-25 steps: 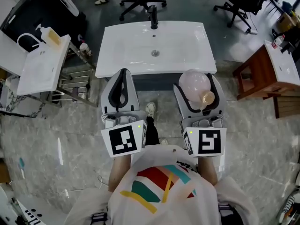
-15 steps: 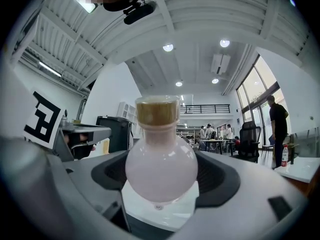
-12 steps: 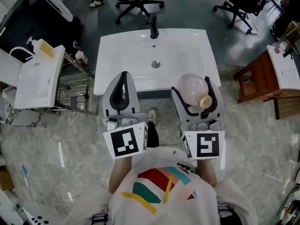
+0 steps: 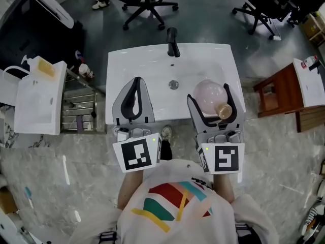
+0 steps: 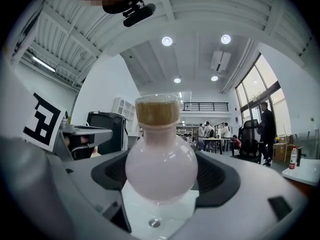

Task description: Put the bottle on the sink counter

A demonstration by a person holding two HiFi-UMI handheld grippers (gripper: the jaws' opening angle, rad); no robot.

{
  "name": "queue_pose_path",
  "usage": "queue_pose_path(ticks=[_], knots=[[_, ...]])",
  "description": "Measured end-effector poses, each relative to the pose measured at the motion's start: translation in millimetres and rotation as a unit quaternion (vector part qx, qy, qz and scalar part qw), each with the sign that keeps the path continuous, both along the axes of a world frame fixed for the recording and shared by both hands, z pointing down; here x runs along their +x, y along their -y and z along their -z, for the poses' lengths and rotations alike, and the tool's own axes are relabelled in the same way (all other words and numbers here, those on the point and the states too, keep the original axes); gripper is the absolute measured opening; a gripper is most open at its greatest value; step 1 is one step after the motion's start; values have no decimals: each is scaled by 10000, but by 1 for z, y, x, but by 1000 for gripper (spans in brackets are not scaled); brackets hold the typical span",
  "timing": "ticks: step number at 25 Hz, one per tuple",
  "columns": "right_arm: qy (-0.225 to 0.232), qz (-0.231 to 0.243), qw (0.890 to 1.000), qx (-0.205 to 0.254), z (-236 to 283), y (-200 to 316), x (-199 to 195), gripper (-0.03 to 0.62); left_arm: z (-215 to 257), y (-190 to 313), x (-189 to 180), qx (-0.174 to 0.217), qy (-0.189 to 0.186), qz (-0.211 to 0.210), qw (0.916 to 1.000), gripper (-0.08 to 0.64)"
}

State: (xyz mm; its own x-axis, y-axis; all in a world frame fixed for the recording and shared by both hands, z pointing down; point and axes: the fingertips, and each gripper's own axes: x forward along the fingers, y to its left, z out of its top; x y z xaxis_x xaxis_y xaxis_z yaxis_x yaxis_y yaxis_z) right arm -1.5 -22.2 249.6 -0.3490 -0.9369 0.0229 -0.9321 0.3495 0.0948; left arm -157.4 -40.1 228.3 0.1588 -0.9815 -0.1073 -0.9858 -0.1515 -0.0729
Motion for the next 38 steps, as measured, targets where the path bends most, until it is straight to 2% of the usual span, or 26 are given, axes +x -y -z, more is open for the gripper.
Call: queue_pose_path(ticks=[9,15,27,38], knots=[[-114,-213,9997,65,8,76,-27,387,0,87,-27,45,-206,-199,9996,17],[-159,-354,9992,-15,5,108,-35,387,-3,118,-36,-18,-281,-305,9991,18],[-154,-241,9995,-129,-2,127,-45,387,-13,137,-39,-149,-337,-306,9989,17],[-108,89,9999,-82,3,142,-34,387,-7,149,-10,-117,-338,-236,9991,18]])
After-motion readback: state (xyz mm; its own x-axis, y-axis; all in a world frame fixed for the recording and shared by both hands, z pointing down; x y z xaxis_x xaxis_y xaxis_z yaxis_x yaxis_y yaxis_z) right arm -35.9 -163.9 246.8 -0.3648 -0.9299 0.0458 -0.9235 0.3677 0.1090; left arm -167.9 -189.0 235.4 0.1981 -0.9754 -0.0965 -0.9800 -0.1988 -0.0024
